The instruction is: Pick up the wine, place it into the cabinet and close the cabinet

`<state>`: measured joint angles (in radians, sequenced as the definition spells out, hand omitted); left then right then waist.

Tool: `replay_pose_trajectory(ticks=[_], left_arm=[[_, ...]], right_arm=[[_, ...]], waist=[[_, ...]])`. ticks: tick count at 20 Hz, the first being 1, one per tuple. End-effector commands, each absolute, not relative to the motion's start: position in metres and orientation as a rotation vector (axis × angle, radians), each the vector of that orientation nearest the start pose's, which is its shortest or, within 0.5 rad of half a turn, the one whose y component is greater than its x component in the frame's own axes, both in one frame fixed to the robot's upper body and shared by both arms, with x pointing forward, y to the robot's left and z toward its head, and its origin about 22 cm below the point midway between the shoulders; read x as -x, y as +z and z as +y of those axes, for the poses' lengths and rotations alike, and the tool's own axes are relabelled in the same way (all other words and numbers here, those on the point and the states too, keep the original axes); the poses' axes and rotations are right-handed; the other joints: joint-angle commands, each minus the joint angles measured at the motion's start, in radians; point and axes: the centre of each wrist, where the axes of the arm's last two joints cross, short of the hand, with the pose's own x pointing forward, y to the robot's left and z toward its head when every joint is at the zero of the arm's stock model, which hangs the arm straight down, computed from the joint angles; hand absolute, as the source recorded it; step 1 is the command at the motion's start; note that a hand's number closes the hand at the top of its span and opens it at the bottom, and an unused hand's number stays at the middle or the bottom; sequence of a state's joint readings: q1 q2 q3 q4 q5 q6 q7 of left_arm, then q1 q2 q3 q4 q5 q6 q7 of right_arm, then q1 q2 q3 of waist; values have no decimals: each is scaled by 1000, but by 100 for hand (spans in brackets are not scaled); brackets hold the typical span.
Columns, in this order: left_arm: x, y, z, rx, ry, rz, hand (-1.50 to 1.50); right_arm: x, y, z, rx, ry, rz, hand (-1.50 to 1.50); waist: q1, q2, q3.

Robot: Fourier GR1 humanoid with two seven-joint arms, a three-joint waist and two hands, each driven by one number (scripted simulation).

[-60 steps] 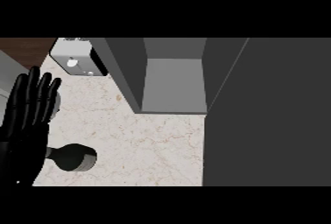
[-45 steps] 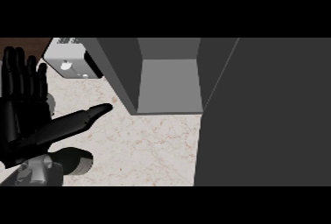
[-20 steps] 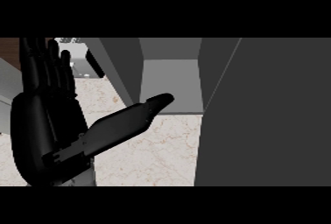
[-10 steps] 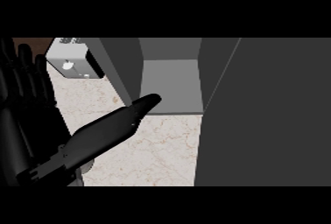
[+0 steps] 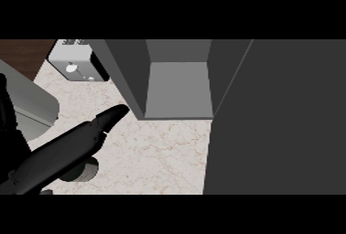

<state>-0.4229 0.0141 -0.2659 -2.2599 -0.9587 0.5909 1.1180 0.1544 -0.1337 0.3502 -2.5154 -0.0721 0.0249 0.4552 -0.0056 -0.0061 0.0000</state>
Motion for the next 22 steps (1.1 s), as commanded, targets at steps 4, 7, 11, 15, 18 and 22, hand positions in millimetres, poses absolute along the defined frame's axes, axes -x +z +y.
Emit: replay_pose_trajectory(ticks=[4, 7, 11, 15, 18, 22], left_arm=[[-175, 228, 169, -580, 506, -1717, -150], [-159, 221, 181, -620, 507, -1705, -150], [-162, 210, 192, -619, 548, -1663, -150], [-172, 195, 197, -650, 553, -1653, -150], [-156, 196, 205, -634, 567, -1628, -150], [-164, 175, 209, -641, 586, -1587, -150]], right_arm=[[-78, 209, -209, -331, 321, -1929, -150], [-88, 208, -204, -347, 285, -1934, -150], [-82, 213, -201, -359, 274, -1937, -150], [-85, 209, -206, -366, 316, -1919, -150], [-84, 211, -202, -363, 273, -1958, -150], [-85, 208, -200, -363, 286, -1943, -150]], waist=[[0, -1, 0], [7, 0, 0], [7, -1, -3], [-1, 3, -1], [2, -3, -2], [-3, -1, -3]])
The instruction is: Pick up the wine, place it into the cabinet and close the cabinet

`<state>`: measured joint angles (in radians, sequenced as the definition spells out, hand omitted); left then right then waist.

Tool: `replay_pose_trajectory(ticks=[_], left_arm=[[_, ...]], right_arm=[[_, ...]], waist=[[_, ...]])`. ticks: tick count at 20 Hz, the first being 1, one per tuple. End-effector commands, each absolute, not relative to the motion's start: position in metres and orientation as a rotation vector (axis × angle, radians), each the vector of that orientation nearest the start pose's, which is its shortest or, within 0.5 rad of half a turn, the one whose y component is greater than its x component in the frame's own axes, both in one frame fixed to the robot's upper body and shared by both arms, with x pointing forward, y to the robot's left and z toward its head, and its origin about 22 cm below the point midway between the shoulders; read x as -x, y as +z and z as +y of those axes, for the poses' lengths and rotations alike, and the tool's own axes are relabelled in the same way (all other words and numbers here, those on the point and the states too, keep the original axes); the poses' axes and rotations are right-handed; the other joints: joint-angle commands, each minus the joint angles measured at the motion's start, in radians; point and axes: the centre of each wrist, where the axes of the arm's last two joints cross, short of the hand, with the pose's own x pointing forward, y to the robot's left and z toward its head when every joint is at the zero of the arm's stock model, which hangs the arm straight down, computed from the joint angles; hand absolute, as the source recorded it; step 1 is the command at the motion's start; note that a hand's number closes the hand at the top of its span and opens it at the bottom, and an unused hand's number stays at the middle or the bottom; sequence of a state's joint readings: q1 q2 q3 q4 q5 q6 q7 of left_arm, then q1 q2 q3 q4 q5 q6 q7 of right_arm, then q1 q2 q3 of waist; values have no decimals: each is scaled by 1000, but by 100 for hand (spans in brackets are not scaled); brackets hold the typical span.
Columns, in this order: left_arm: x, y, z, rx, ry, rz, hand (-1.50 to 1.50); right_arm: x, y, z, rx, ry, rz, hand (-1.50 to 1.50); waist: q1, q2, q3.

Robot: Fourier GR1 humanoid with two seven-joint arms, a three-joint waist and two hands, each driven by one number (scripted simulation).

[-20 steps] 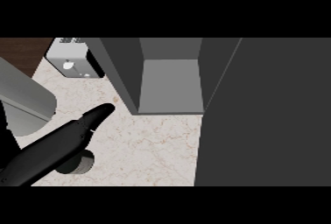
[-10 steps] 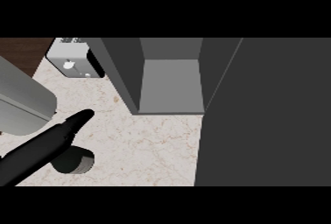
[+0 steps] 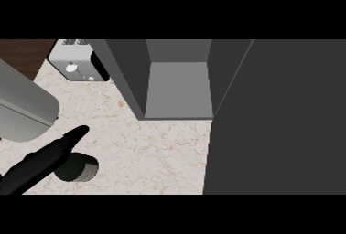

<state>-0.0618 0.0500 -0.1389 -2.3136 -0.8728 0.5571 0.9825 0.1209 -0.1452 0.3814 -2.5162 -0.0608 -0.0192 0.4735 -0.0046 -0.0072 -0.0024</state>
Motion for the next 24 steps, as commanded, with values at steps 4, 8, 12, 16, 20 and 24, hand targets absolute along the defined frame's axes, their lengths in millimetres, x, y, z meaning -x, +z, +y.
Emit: replay_pose_trajectory(ticks=[4, 8, 12, 16, 20, 24], left_arm=[[-157, 164, 220, -652, 597, -1559, -150], [-164, 138, 229, -646, 557, -1520, -150], [-155, 123, 241, -610, 561, -1518, -150], [-167, 96, 262, -641, 578, -1488, -150], [-162, 66, 260, -600, 574, -1465, -150], [-166, 44, 272, -640, 571, -1450, -150]], right_arm=[[-81, 212, -207, -345, 310, -1939, -150], [-81, 216, -205, -349, 285, -1933, -150], [-84, 211, -202, -355, 261, -1950, -150], [-81, 214, -208, -360, 292, -1945, -150], [-83, 210, -201, -340, 278, -1945, -150], [-79, 212, -203, -336, 303, -1930, -150]], waist=[[-3, -1, -1], [-4, 0, -3], [0, 0, -1], [-5, 2, -1], [-1, 2, 0], [-6, 3, 1]])
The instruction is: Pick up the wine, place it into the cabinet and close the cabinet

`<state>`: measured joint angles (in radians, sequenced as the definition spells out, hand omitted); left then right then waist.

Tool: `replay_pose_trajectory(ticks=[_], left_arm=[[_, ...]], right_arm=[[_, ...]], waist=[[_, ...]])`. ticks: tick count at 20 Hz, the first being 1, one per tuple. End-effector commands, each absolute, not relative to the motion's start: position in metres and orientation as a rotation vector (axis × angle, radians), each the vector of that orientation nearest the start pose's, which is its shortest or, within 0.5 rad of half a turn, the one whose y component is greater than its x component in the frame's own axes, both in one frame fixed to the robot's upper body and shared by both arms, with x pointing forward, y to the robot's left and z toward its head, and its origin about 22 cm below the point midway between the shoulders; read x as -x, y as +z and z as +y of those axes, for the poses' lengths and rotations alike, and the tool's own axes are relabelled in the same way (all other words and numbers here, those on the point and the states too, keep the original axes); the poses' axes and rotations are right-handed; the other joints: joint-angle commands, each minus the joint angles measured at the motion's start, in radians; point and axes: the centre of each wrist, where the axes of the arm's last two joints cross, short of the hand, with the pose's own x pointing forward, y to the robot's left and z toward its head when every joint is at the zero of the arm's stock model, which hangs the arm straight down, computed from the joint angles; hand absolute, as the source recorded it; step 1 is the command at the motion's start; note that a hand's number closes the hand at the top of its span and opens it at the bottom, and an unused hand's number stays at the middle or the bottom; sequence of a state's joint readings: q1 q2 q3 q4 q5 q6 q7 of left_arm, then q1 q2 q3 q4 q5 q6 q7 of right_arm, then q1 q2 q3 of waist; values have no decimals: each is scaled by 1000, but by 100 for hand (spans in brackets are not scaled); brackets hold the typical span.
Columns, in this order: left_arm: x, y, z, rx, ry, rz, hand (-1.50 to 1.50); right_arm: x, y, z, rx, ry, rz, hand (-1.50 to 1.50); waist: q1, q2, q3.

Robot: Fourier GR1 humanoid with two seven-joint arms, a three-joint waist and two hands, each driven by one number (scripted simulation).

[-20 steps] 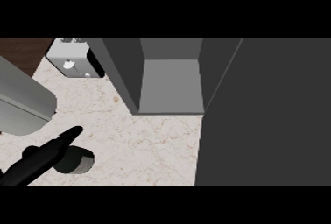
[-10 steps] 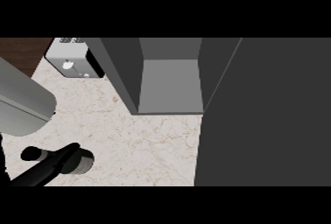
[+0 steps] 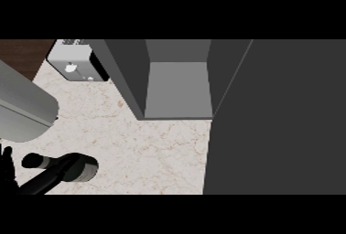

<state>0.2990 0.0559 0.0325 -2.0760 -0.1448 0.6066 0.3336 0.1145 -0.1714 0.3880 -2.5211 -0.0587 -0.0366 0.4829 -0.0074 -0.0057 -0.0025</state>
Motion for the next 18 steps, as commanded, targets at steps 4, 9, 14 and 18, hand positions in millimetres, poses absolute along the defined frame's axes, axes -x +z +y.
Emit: replay_pose_trajectory(ticks=[4, 9, 14, 18], left_arm=[[-153, 17, 296, -629, 596, -1421, -150], [-143, -7, 304, -604, 610, -1417, -150], [-162, -27, 317, -587, 598, -1389, -150], [-160, -34, 309, -526, 583, -1396, -150]], right_arm=[[-78, 212, -204, -348, 282, -1957, -150], [-79, 205, -203, -343, 298, -1940, -150], [-69, 216, -211, -362, 319, -1944, -150], [-75, 213, -206, -355, 302, -1937, -150]], waist=[[-4, -1, 0], [-4, 0, 2], [-18, 1, 1], [-2, 2, 2]])
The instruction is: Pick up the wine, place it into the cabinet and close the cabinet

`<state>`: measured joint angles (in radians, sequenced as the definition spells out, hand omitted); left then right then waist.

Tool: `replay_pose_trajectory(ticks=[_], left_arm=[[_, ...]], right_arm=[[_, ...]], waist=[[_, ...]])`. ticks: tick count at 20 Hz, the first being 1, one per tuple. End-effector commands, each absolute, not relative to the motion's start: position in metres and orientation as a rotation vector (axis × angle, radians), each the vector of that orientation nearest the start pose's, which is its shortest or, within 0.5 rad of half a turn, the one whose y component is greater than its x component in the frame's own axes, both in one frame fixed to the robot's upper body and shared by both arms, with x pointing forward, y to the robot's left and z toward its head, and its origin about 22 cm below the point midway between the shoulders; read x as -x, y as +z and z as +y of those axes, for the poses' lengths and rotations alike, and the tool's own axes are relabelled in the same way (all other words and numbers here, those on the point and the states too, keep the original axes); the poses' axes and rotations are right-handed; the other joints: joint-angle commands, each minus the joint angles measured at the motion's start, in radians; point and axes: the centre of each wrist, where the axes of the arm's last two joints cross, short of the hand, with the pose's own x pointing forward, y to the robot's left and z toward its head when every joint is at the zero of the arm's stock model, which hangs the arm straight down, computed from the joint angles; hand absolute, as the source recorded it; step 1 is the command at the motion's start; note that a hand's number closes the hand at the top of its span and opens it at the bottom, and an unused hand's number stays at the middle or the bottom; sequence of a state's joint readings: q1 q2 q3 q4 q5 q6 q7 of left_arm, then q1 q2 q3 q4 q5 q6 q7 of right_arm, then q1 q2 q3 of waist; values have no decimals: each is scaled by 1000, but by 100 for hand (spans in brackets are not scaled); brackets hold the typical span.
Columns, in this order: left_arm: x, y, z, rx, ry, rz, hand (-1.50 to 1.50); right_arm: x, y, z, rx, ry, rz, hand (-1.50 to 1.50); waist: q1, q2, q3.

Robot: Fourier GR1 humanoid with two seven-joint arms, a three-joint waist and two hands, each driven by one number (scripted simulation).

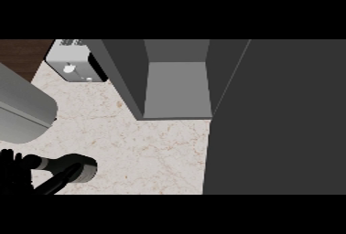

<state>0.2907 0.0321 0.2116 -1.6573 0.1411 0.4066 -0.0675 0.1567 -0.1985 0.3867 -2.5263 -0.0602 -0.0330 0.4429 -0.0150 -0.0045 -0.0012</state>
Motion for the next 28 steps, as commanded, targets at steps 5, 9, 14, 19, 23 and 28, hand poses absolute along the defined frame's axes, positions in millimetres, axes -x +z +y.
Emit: replay_pose_trajectory(ticks=[5, 9, 14, 19, 23, 28], left_arm=[[-141, -80, 293, -513, 571, -1378, -150], [-150, -97, 293, -499, 571, -1383, -150], [-146, -101, 292, -467, 657, -1403, -150], [-159, -104, 299, -423, 720, -1426, -150], [-159, -110, 292, -408, 810, -1440, -150], [-169, -119, 296, -358, 887, -1493, -150]], right_arm=[[-77, 217, -205, -350, 325, -1946, -150], [-72, 218, -202, -377, 300, -1941, -150], [-82, 211, -204, -340, 293, -1950, -150], [-76, 217, -207, -359, 302, -1941, -150], [-74, 217, -203, -359, 279, -1953, -150], [-84, 211, -208, -342, 303, -1938, -150]], waist=[[8, 1, -1], [1, 1, -1], [8, 1, 0], [4, 1, 0], [3, -1, 0], [5, 2, 1]])
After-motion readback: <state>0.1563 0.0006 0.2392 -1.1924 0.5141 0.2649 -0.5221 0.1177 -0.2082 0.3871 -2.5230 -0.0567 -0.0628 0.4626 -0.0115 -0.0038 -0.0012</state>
